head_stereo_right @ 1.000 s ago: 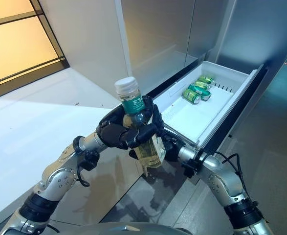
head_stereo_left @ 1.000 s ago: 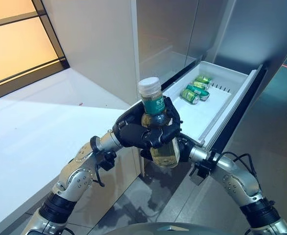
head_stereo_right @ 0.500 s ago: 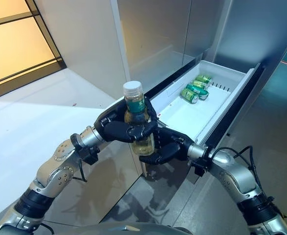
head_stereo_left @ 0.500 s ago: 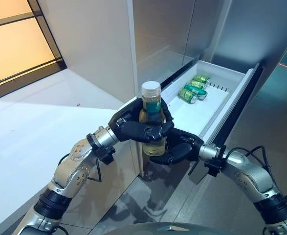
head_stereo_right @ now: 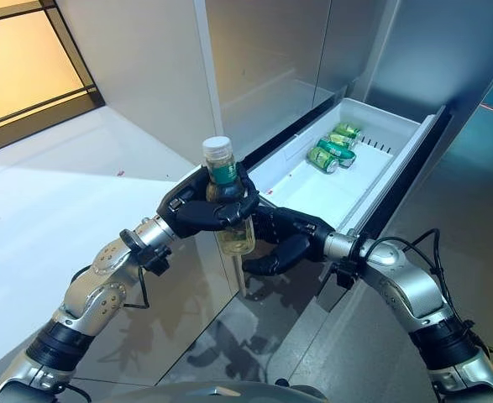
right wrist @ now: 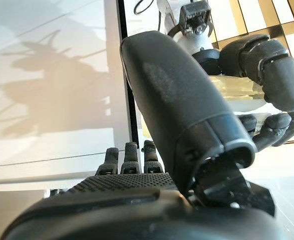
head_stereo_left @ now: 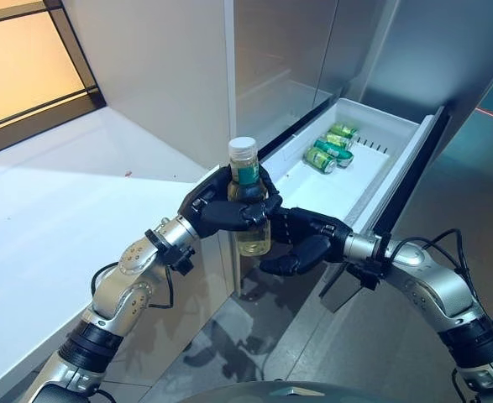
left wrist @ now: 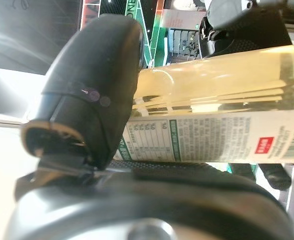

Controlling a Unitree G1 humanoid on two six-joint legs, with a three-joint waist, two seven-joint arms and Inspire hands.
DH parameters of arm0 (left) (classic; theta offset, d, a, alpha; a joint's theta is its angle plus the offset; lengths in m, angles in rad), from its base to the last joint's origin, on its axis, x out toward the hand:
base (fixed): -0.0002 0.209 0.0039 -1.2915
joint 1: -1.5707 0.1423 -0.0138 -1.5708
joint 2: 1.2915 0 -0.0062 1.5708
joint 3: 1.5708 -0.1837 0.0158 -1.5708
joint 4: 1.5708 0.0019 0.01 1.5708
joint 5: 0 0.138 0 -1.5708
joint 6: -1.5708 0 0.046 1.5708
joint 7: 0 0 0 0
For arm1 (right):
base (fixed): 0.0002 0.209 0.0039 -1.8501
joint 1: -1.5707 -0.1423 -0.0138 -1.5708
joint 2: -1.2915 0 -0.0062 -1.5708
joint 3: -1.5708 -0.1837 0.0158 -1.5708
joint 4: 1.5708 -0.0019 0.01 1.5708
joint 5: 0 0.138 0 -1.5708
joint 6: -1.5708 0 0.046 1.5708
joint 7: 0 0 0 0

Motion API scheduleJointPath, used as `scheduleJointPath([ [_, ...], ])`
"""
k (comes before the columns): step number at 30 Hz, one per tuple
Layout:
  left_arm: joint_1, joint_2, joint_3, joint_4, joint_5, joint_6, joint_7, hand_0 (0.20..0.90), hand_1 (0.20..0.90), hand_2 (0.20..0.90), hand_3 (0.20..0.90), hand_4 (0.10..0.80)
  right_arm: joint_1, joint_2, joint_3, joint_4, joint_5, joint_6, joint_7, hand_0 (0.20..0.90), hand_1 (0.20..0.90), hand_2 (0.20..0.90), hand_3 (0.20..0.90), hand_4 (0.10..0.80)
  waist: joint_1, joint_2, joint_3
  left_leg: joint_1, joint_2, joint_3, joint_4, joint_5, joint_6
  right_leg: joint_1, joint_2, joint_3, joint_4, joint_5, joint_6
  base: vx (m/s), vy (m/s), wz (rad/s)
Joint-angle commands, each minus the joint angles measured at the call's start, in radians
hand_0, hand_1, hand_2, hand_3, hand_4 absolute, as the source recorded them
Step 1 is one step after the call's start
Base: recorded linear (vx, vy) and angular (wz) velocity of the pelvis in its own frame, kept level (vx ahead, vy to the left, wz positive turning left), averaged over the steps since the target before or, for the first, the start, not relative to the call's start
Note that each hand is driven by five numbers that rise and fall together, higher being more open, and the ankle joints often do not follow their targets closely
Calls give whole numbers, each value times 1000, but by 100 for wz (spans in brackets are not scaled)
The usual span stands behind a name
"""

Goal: Put drinks into fridge and close the fridge

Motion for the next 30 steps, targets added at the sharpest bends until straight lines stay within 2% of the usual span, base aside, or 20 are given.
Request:
scheduleJointPath([
  [1, -180, -61, 34, -43, -75, -130, -11, 300, 300, 300, 200, 100, -111, 69, -70, -92, 150, -81, -14, 900, 900, 900, 900, 800, -4, -16, -71, -23, -9, -23, 1, -49, 12, -11, -36, -58, 29, 11, 67, 0, 0, 0],
  [8, -183, -63, -6, -1, 8, -164, 11, 300, 300, 300, 200, 100, -107, 119, -21, -98, 316, 31, 4, 900, 900, 900, 900, 800, 0, -18, -68, -22, -7, -18, 1, -48, 12, -10, -37, -63, 28, 11, 68, 0, 0, 0],
  [16, -202, -41, -46, 37, 63, -192, 40, 300, 300, 300, 200, 100, -115, 135, 41, -98, 399, 121, -16, 900, 900, 900, 900, 800, 3, -19, -72, -23, -6, -20, 1, -44, 11, -10, -37, -66, 25, 14, 70, 0, 0, 0],
  [22, -215, -42, -78, 49, 39, -188, 19, 300, 300, 300, 200, 100, -132, 130, 74, -96, 401, 142, -42, 900, 900, 900, 900, 800, 3, -22, -70, -23, -6, -21, 1, -45, 11, -10, -35, -64, 25, 13, 70, 0, 0, 0],
  [26, -222, -52, -120, 31, 20, -158, -51, 300, 300, 300, 200, 100, -152, 132, 101, -102, 414, 127, -80, 900, 900, 900, 900, 800, 2, -22, -66, -20, -5, -22, 1, -45, 13, -9, -33, -61, 26, 14, 69, 0, 0, 0],
  [27, -225, -54, -128, 29, 16, -156, -58, 300, 300, 300, 200, 100, -157, 135, 106, -103, 428, 121, -93, 434, 434, 434, 356, 256, 1, -22, -64, -19, -5, -20, 1, -46, 13, -8, -32, -60, 25, 14, 68, 0, 0, 0],
  [28, -233, -61, -144, 28, 6, -152, -59, 300, 300, 300, 200, 100, -169, 144, 115, -103, 447, 104, -124, 300, 300, 300, 200, 100, 0, -21, -63, -18, -5, -21, 1, -47, 14, -7, -32, -58, 25, 14, 67, 0, 0, -4],
  [30, -241, -70, -158, 39, -11, -160, -66, 300, 300, 300, 200, 100, -186, 161, 124, -98, 478, 84, -164, 300, 300, 300, 200, 100, -1, -20, -63, -16, -4, -20, 1, -48, 15, -6, -31, -57, 25, 14, 67, 0, 0, -2],
])
